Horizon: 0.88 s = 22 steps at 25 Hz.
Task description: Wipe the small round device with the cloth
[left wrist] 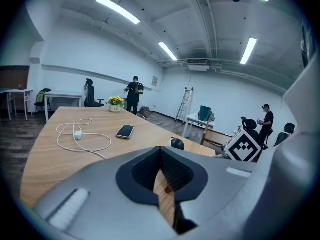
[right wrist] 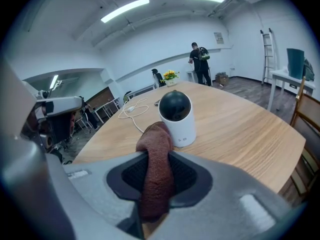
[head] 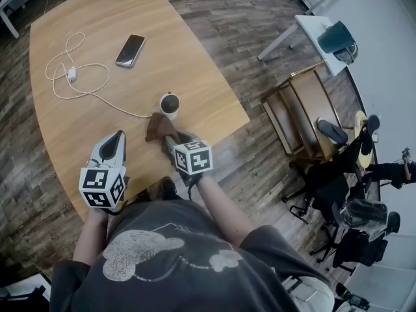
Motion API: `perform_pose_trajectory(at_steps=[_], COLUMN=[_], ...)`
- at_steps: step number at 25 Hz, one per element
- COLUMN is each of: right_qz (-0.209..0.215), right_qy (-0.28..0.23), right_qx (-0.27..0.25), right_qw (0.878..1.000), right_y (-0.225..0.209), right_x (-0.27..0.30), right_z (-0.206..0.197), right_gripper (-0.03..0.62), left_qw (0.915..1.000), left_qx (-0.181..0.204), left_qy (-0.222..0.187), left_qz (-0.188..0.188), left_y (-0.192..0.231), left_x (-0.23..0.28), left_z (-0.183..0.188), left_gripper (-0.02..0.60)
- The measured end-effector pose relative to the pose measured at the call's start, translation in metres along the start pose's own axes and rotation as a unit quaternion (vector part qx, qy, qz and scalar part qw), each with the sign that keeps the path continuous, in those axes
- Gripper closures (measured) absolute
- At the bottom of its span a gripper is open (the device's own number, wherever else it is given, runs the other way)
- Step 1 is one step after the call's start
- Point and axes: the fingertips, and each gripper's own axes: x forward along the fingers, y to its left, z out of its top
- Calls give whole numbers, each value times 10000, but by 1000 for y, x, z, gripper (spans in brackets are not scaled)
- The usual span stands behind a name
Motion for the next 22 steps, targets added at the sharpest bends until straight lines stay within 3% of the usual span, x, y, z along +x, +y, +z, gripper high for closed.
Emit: perform_pose_trajectory(at_steps=[4, 9, 17, 22], right_qz=[85, -206, -325, -379], right_qy=[-324, -863, -730, -455], right_qx=[-237, -95, 302, 399], right_qw=[9992, 9960, 9963, 9974], right_y=[4, -19, -38, -39], right_x=[-33, -72, -55, -38], right_z=[18, 42, 34, 17], right_gripper=[513, 513, 513, 513], left_qw=[10000, 9999, 9989, 9990], left_qx=[18, 52, 342, 328], left_qy=[-48, -77, 22, 45], left_qz=[-42, -139, -326, -305], left_y=[-3, -11, -25, -24], left_x=[1, 5, 10, 8], left_z=[4, 6, 4, 2], left_gripper=[563, 563, 563, 563])
